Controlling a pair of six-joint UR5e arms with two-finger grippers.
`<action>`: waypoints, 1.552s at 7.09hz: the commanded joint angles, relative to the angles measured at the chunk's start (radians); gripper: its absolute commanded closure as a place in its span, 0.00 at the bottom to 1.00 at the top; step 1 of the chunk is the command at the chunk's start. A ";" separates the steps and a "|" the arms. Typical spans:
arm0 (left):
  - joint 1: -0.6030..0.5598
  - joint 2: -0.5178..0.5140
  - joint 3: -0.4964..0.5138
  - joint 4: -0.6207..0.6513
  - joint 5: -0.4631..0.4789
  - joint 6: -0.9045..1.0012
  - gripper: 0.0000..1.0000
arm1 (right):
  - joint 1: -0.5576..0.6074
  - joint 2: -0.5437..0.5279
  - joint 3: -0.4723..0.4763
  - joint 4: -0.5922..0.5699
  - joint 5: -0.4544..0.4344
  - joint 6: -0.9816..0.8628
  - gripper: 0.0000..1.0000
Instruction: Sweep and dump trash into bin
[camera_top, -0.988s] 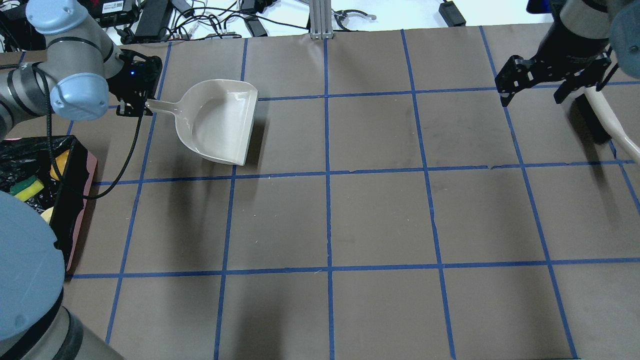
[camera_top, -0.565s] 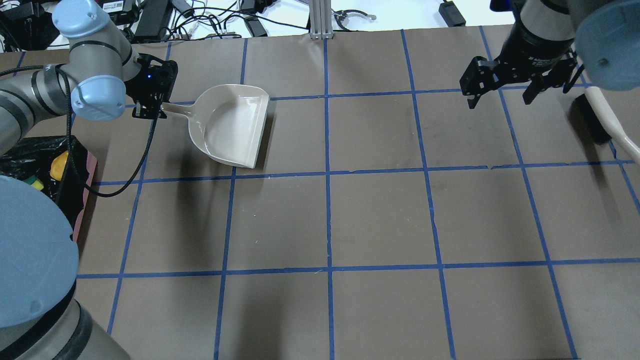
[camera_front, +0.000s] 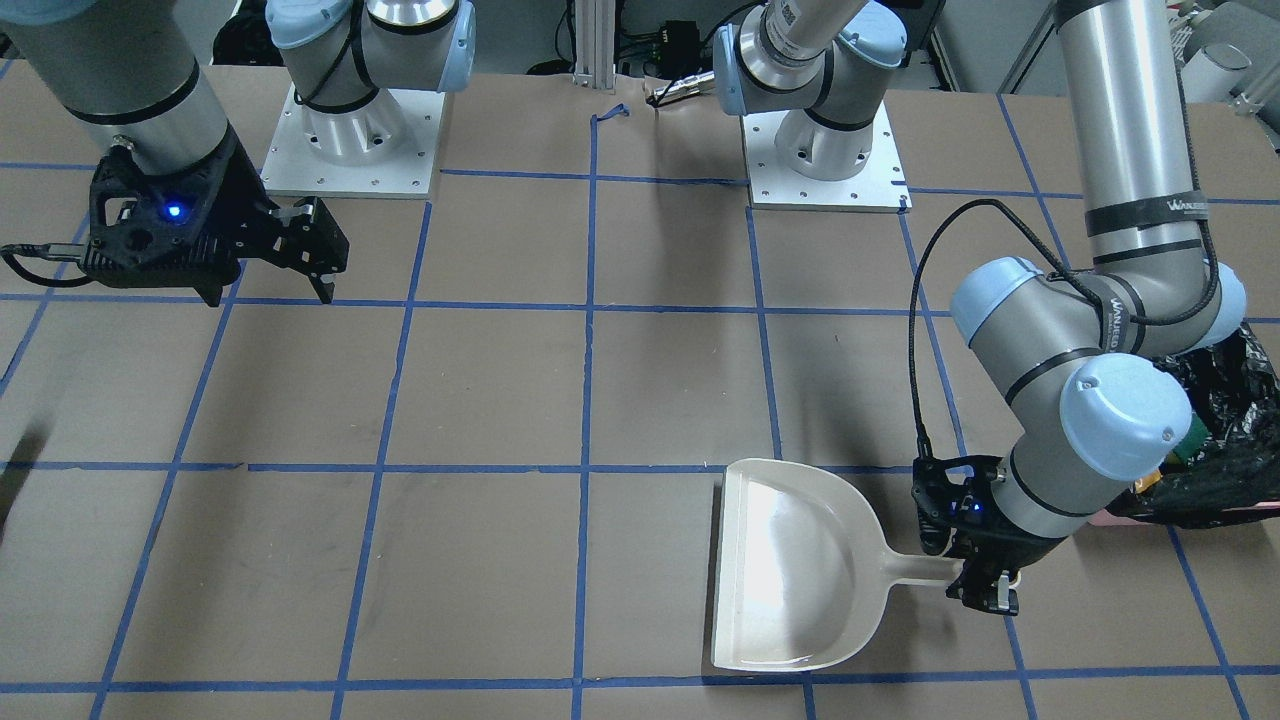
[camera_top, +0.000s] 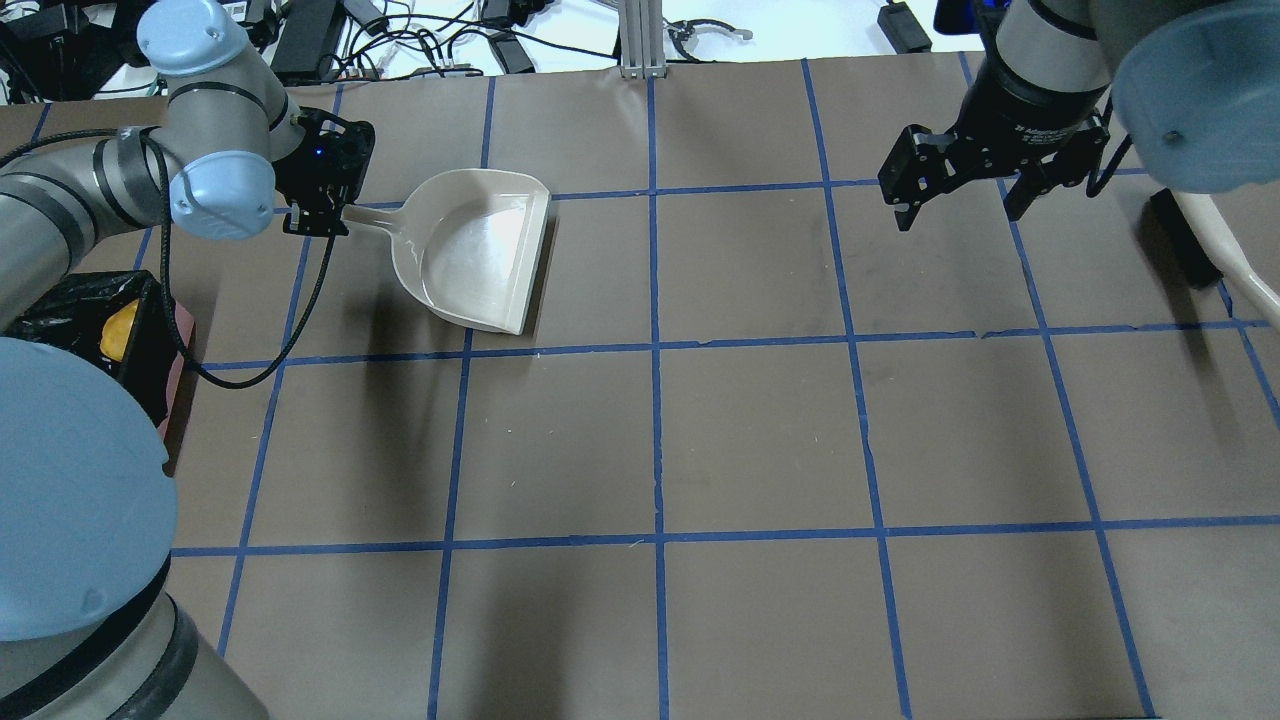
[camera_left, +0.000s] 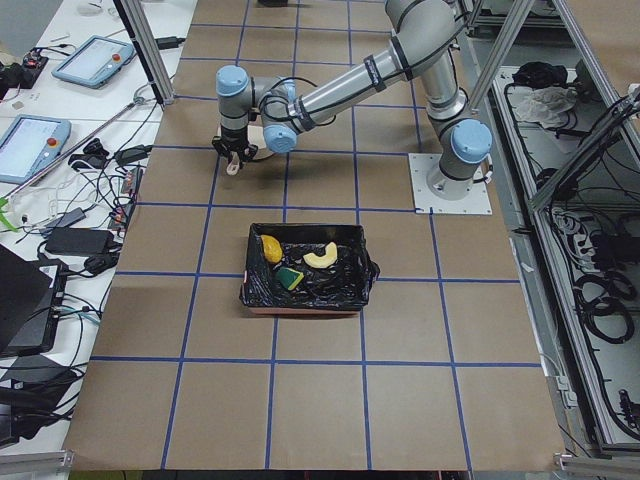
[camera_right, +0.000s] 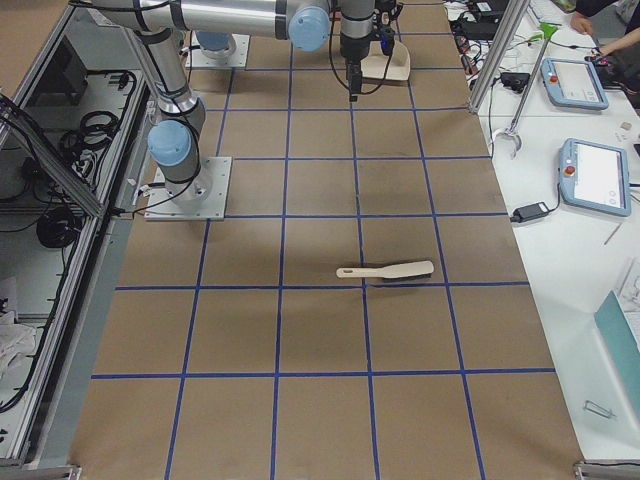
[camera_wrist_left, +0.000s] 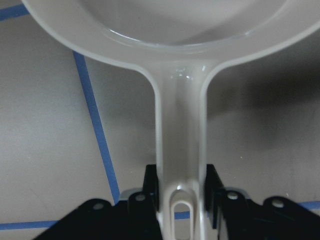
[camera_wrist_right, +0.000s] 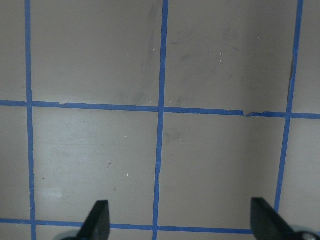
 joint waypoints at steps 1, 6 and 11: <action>0.003 -0.010 0.020 0.000 -0.001 0.014 1.00 | 0.001 -0.006 0.000 0.022 0.004 0.000 0.00; 0.026 -0.021 0.020 -0.007 0.004 0.039 1.00 | 0.001 -0.009 0.001 0.025 0.004 -0.017 0.00; 0.032 -0.043 0.021 -0.003 0.001 0.033 1.00 | 0.000 -0.009 0.001 0.024 0.004 -0.015 0.00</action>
